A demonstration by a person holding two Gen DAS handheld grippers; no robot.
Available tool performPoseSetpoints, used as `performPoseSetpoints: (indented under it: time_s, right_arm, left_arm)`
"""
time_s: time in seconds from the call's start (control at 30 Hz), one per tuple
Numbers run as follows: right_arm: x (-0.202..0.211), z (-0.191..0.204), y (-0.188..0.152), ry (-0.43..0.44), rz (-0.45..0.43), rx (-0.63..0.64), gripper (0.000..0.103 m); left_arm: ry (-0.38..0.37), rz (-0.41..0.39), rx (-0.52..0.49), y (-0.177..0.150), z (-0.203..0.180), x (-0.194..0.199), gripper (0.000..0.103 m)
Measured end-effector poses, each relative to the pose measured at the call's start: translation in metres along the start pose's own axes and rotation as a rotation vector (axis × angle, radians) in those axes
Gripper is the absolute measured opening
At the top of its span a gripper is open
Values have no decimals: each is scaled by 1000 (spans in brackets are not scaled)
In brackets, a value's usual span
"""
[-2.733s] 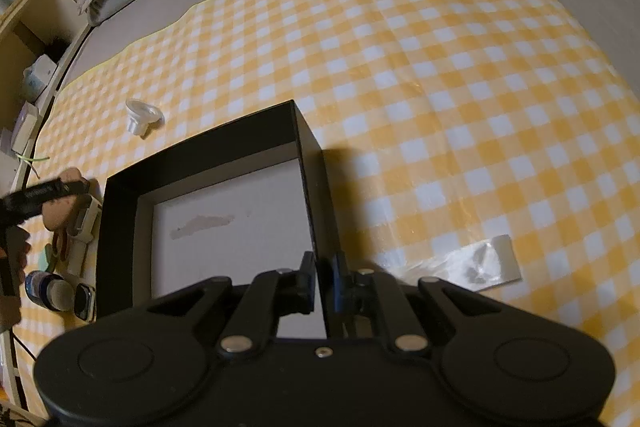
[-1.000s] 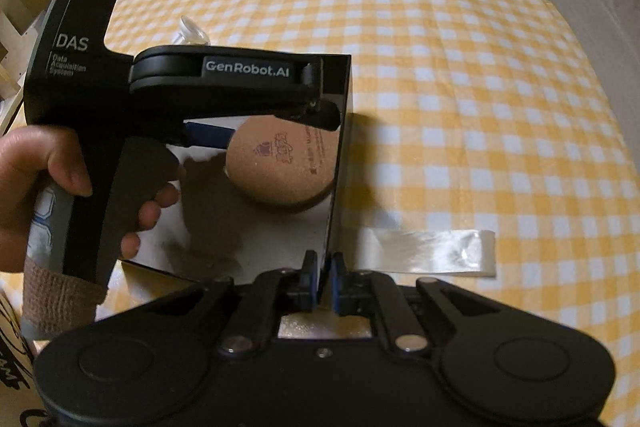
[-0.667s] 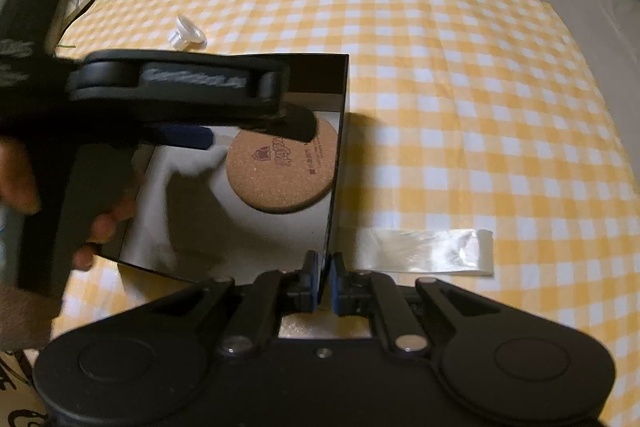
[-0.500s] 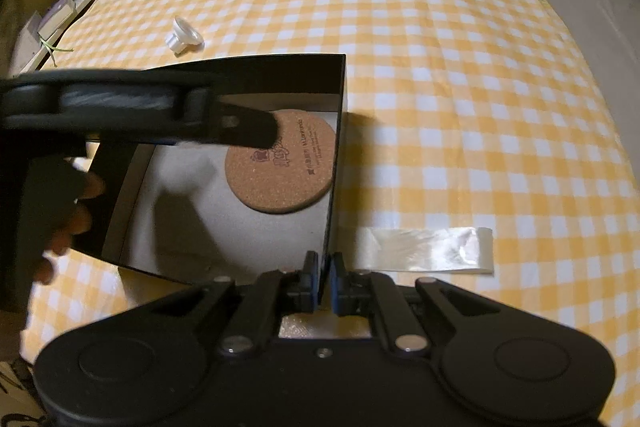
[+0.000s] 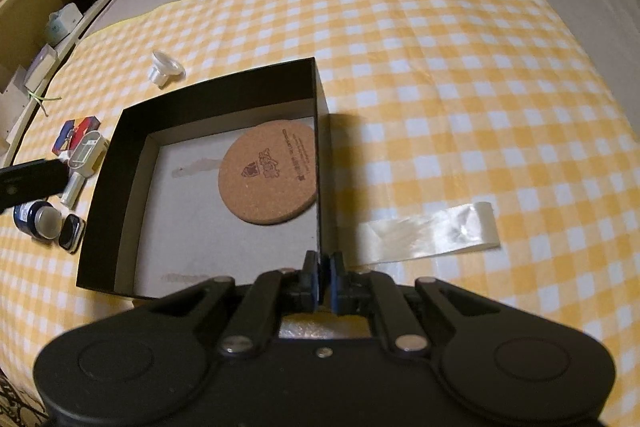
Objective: Organize rigid objects
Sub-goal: 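Move the left tool back and grasp the blue supplement bottle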
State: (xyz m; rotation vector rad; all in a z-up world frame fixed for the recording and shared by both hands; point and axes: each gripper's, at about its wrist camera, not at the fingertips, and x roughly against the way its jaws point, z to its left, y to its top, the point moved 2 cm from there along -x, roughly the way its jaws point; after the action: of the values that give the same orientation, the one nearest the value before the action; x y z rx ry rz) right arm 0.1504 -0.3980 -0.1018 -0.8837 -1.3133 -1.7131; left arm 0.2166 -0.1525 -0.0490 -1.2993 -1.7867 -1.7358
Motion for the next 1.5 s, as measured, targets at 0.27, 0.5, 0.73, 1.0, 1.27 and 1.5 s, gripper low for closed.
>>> performPoseSetpoints:
  time_s: [0.27,0.5,0.73,1.0,1.27,1.5]
  right_arm:
    - [-6,6,7,-34,22,18,6]
    - [-6,5,7,-37,26,5,6]
    - [-7,5,7,-38,28,6,6]
    - [-8,5,7,-41,28,7,6]
    - [-9,5,7,-41,29,5,7]
    - [-10,5,7,-40,30,5,7]
  left_arm:
    - [128,-27,-4,-7,58,28,103]
    - [283,-14,-16,-11,113,37,103]
    - [394,36,-79,-22,153,30,103]
    - [339,121,-10,-38,176,12,103]
    - [333,154,14,-41,169,-2,103]
    - [356,164,-3,-40,166,-8,93]
